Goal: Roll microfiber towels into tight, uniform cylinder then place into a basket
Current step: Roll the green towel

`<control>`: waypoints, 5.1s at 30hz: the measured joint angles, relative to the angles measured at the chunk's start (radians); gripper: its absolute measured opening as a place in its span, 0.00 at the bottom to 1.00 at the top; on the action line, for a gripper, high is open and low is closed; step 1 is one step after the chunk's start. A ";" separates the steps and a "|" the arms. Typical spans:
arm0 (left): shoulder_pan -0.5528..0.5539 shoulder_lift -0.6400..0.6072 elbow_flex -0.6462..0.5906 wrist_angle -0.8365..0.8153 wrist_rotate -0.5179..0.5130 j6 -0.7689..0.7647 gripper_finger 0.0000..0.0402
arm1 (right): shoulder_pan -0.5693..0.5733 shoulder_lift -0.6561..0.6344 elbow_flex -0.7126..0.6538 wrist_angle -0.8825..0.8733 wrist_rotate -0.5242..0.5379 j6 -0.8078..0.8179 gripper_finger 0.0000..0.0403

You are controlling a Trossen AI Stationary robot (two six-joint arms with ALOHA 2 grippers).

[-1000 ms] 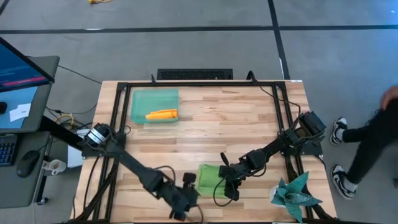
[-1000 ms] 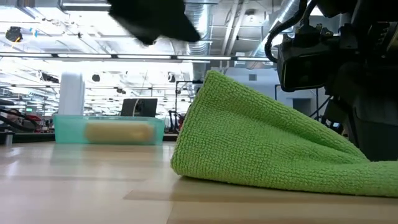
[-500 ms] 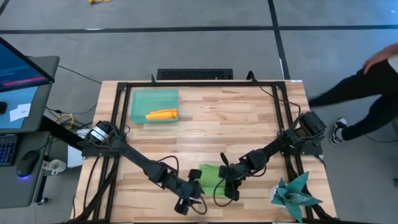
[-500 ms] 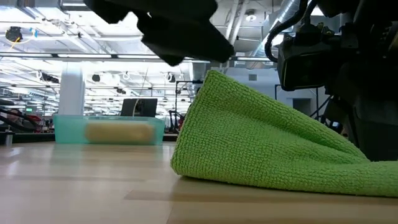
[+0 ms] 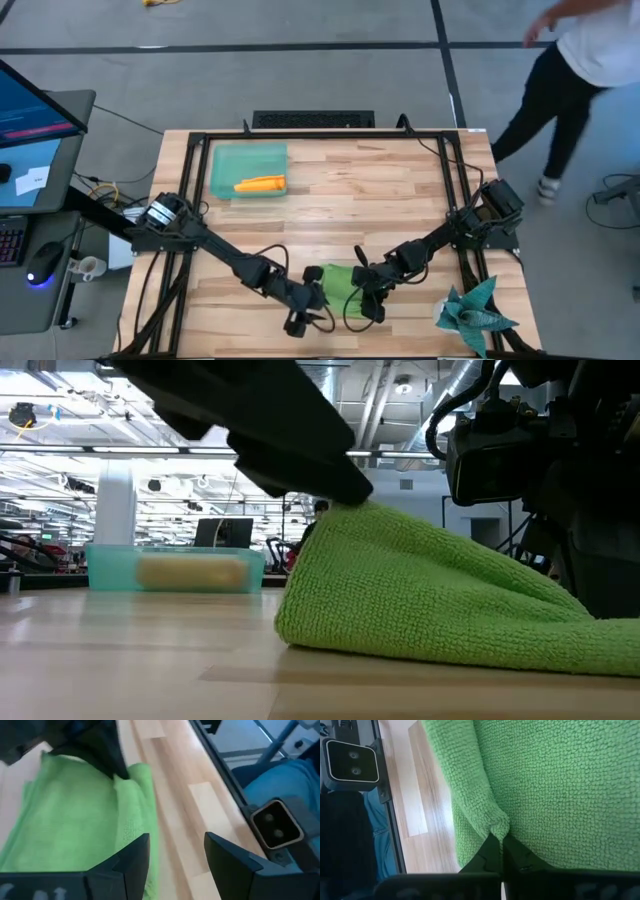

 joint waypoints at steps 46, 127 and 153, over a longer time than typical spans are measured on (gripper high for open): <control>0.046 0.147 0.037 -0.044 -0.052 -0.299 0.45 | -0.006 0.003 -0.001 0.019 -0.054 0.027 0.18; -0.003 0.066 0.031 -0.110 -0.290 -0.162 0.45 | 0.041 -0.027 0.006 -0.213 0.509 -0.445 0.18; -0.038 -0.016 0.098 -0.295 -0.363 0.083 0.61 | 0.024 -0.026 0.014 -0.192 0.483 -0.304 0.09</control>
